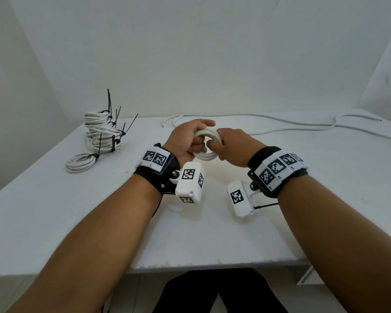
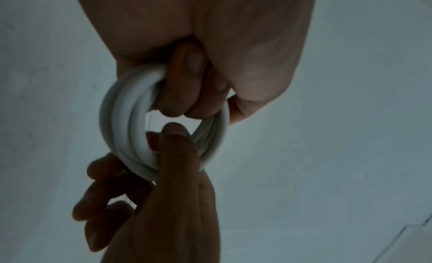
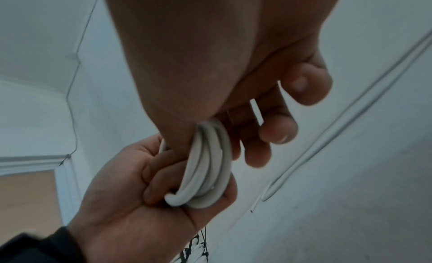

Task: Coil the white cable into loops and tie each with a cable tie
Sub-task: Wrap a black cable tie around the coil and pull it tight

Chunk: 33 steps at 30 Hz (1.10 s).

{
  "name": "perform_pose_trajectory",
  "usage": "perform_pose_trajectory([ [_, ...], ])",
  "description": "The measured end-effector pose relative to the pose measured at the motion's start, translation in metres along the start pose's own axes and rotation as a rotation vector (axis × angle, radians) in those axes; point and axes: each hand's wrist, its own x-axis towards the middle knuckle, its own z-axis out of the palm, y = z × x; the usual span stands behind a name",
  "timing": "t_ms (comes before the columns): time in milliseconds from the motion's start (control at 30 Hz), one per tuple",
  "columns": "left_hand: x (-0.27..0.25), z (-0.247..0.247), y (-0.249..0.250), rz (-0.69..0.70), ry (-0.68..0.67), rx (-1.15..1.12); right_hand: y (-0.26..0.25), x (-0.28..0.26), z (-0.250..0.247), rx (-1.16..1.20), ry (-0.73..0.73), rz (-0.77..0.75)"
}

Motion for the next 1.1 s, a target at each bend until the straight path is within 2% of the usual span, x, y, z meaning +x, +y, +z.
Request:
perform_pose_trajectory([
  [67,0.000,0.010,-0.002,0.006,-0.054,0.017,0.010,-0.013,-0.003,0.039,-0.013,0.027],
  [200,-0.001,0.033,-0.010,-0.248,-0.358,0.115,0.032,-0.042,-0.020,-0.151,-0.115,0.050],
  [267,0.001,0.053,-0.013,-0.298,-0.415,0.154,0.042,-0.056,-0.030,-0.217,-0.146,0.068],
  [333,0.006,0.081,-0.019,-0.280,-0.381,0.165,0.051,-0.068,-0.041,-0.262,-0.092,0.100],
  [433,0.010,0.125,-0.028,-0.147,-0.247,0.195,0.072,-0.088,-0.057,-0.193,0.009,0.156],
  [567,0.013,0.170,-0.048,-0.069,-0.156,0.134,0.114,-0.128,-0.080,0.344,0.045,0.371],
  [633,0.014,0.190,-0.060,-0.080,-0.115,0.064,0.138,-0.151,-0.094,0.462,0.150,0.433],
  [767,0.010,0.230,-0.078,-0.109,-0.130,-0.014,0.177,-0.188,-0.115,0.077,0.312,0.532],
  [867,0.002,0.260,-0.082,-0.124,-0.178,-0.023,0.203,-0.212,-0.127,-0.169,0.348,0.649],
  [967,-0.004,0.282,-0.087,-0.140,-0.209,-0.042,0.225,-0.235,-0.135,-0.294,0.284,0.748],
  [1100,-0.007,0.295,-0.093,-0.161,-0.244,-0.043,0.244,-0.247,-0.140,-0.360,0.173,0.780],
])
